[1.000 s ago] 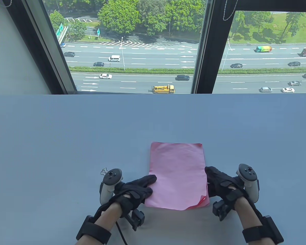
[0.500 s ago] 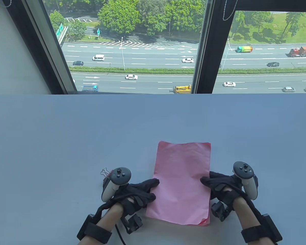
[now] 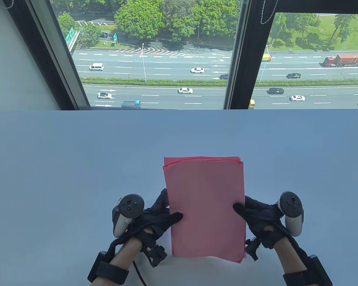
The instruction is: Clip paper with binder clip (Left hand to clip)
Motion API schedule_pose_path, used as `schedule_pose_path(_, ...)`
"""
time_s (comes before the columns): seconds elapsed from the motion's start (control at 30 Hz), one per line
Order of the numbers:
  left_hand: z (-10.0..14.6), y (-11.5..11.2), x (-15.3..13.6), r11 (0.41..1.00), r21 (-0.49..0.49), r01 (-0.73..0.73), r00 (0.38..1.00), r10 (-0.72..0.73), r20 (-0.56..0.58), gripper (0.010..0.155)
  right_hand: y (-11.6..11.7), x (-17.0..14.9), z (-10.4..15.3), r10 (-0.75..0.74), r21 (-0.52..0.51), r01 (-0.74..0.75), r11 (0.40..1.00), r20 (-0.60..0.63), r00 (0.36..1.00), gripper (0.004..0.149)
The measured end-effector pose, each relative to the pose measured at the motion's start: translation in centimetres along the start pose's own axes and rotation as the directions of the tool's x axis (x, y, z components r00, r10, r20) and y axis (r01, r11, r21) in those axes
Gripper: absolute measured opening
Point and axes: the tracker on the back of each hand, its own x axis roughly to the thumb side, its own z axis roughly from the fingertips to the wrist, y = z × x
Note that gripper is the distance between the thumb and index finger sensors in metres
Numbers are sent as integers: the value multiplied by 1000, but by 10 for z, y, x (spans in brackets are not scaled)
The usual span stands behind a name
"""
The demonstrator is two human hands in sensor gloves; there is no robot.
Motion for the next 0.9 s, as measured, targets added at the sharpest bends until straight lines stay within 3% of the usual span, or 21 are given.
schedule_pose_path(0.17,0,4,0,986,46,-163,979,156,130,99,3,12,2,-11,-8,12,1000,95,995,46)
schedule_pose_path(0.3,2,3,13,968,13,-250,936,239,258,81,7,18,5,-25,15,23,1000,158,987,46)
schedule_pose_path(0.5,17,6,37,977,107,-183,916,130,379,50,11,28,8,16,22,-22,1000,223,975,48)
schedule_pose_path(0.6,24,7,46,974,181,-139,892,43,451,48,12,36,12,93,-52,-81,995,297,950,47)
schedule_pose_path(0.7,26,6,49,973,190,-129,878,23,478,48,14,39,13,157,-92,-134,987,324,933,48)
schedule_pose_path(0.8,22,1,43,979,192,-65,890,-30,456,50,14,32,11,232,-28,-234,972,275,933,57)
schedule_pose_path(0.9,17,-5,35,985,168,-48,909,-27,415,51,11,24,8,193,-20,-194,981,252,948,67)
